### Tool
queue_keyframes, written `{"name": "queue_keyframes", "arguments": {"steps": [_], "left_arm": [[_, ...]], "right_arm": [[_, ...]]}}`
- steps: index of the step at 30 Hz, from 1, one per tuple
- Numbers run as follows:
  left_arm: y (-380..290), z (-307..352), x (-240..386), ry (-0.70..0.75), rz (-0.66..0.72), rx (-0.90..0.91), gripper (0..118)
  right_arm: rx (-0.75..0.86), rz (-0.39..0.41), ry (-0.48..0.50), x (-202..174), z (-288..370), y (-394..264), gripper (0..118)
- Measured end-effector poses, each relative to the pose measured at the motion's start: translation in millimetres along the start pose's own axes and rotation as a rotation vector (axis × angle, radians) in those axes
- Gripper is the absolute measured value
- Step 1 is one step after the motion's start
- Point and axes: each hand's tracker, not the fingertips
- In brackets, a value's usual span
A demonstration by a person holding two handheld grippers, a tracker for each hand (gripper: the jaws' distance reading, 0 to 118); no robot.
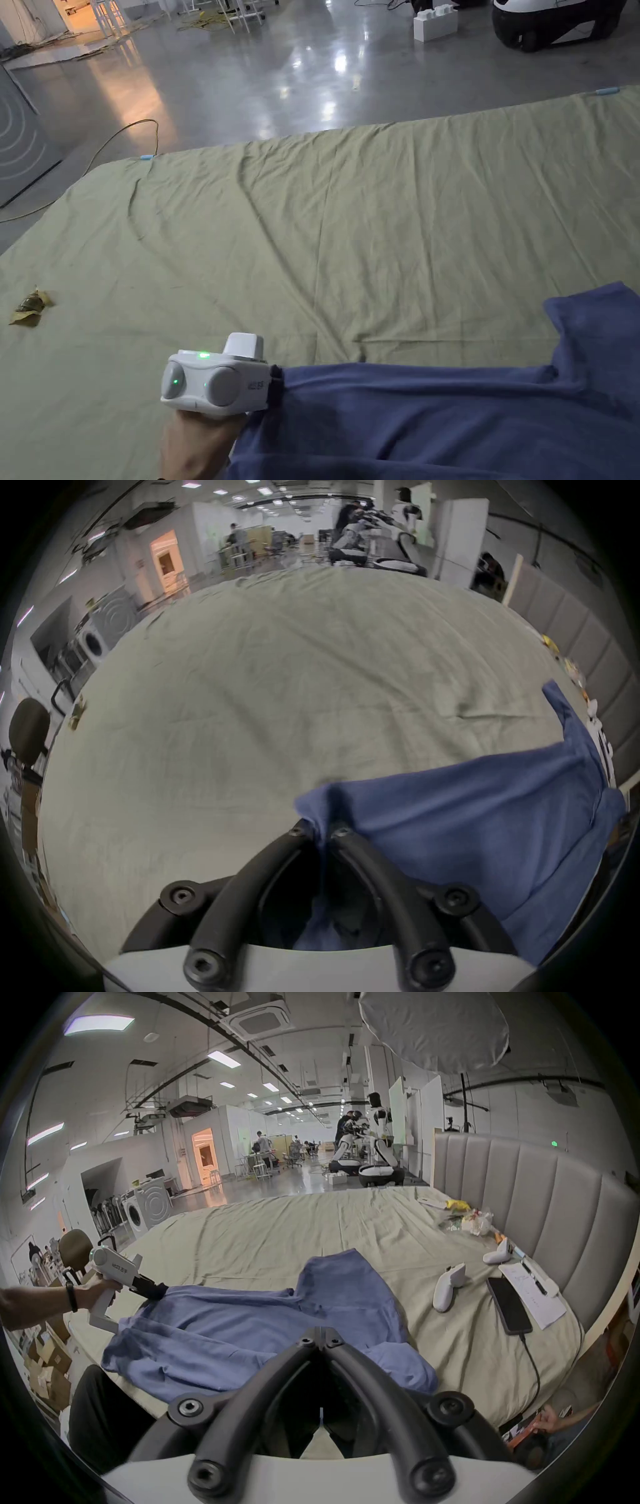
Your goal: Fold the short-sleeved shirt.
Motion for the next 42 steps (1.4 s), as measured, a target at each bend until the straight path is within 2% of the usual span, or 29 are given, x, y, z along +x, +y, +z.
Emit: {"name": "queue_keyframes", "arguments": {"steps": [2,4,5,6,7,8,9,12,14,18,20,21,23,24,26,29,32,34,36,39,42], "left_arm": [[1,-11,3,0.022,-0.011,-0.039,6],[5,-18,0,0.014,0.036,-0.075,6],[7,-18,-1,0.011,0.050,-0.079,6],[8,-20,-3,0.010,0.061,-0.089,6],[10,-20,-3,0.009,0.050,-0.098,6],[12,-19,-2,0.007,0.032,-0.110,6],[13,-20,-2,0.006,0.023,-0.120,6],[18,-25,-4,0.001,0.028,-0.141,6],[18,-25,-5,-0.004,0.032,-0.146,6],[16,-21,-3,-0.013,0.036,-0.144,6],[14,-19,-4,-0.017,0.045,-0.138,6],[13,-18,-4,-0.021,0.048,-0.134,6],[10,-14,-2,-0.024,0.057,-0.124,6],[10,-12,0,-0.018,0.062,-0.122,6],[11,-5,3,-0.007,0.058,-0.116,6],[2,31,-1,-0.064,0.117,0.007,6],[-23,85,-14,-0.138,0.184,0.134,6],[-48,121,-26,-0.156,0.175,0.187,6],[-81,151,-34,-0.165,0.192,0.200,6],[-136,181,-38,-0.184,0.216,0.203,6],[-184,191,-32,-0.217,0.199,0.141,6]], "right_arm": [[-0.007,-0.007,-0.006,5,-12,5,0],[-0.018,0.002,-0.008,13,-32,19,1],[-0.044,0.010,-0.016,20,-46,28,5],[-0.123,-0.024,-0.006,28,-64,36,19],[-0.112,-0.048,0.001,38,-82,46,52],[-0.141,-0.074,0.006,48,-102,53,73],[-0.179,-0.085,-0.002,57,-124,62,82],[-0.387,0.008,-0.093,73,-202,84,81],[-0.438,0.028,-0.122,86,-248,85,81],[-0.606,0.024,-0.188,100,-313,74,79],[-0.664,0.034,-0.169,102,-329,61,78],[-0.638,0.027,-0.169,104,-330,54,76],[-0.589,0.025,-0.201,98,-315,59,74],[-0.580,0.021,-0.159,97,-309,60,60],[-0.582,0.027,-0.108,92,-298,61,3],[-0.525,-0.039,-0.050,85,-269,65,0],[-0.406,0.050,-0.037,75,-216,69,0],[-0.357,0.051,-0.017,78,-171,68,0],[-0.328,0.016,-0.002,81,-127,59,0],[-0.312,0.012,-0.018,87,-74,32,0],[-0.342,-0.030,-0.011,88,-43,1,0]]}}
